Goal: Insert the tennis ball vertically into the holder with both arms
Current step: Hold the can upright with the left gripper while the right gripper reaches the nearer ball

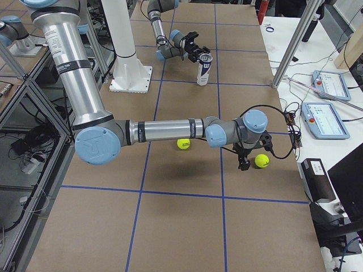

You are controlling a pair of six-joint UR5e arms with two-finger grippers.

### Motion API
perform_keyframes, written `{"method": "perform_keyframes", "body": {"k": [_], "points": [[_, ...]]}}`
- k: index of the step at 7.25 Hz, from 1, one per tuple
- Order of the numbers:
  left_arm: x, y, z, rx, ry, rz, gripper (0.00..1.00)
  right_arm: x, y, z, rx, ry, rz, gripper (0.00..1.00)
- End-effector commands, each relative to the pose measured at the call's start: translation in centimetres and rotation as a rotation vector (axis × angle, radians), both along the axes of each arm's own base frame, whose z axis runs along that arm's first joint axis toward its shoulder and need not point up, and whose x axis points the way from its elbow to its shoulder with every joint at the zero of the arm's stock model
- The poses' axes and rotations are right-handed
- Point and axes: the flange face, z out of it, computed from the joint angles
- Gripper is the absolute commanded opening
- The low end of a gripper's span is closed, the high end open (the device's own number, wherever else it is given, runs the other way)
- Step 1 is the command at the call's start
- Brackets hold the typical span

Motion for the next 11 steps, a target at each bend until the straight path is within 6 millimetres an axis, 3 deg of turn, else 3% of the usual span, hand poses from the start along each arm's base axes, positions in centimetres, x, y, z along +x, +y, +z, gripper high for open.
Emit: {"method": "perform_keyframes", "body": {"k": [1, 3, 4, 6, 7, 9, 11], "points": [[0.0, 0.0, 0.0, 0.001, -0.001, 0.0, 0.84, -0.4, -0.1, -0.3, -0.007, -0.003, 0.005, 1.0], [0.0, 0.0, 0.0, 0.0, 0.0, 0.001, 0.84, -3.2, 1.3, -4.9, -0.007, -0.033, 0.035, 1.0], [0.0, 0.0, 0.0, 0.0, 0.0, 0.001, 0.84, -5.7, 4.5, -6.8, -0.001, -0.044, 0.02, 1.0], [-0.1, 0.0, 0.0, -0.003, 0.003, -0.002, 0.84, -11.4, 8.0, -10.1, -0.042, -0.065, 0.002, 1.0], [-0.1, 0.0, 0.0, -0.004, 0.003, -0.005, 0.84, -12.8, 11.1, -10.3, -0.03, -0.064, -0.042, 1.0], [-0.1, 0.0, -0.1, -0.005, 0.005, -0.006, 0.84, -13.6, 15.6, -9.8, -0.025, -0.038, -0.077, 1.0], [-0.1, 0.1, -0.2, -0.005, 0.008, -0.004, 0.84, -16.7, 18.7, -9.4, 0.003, 0.017, -0.14, 1.0]]}}
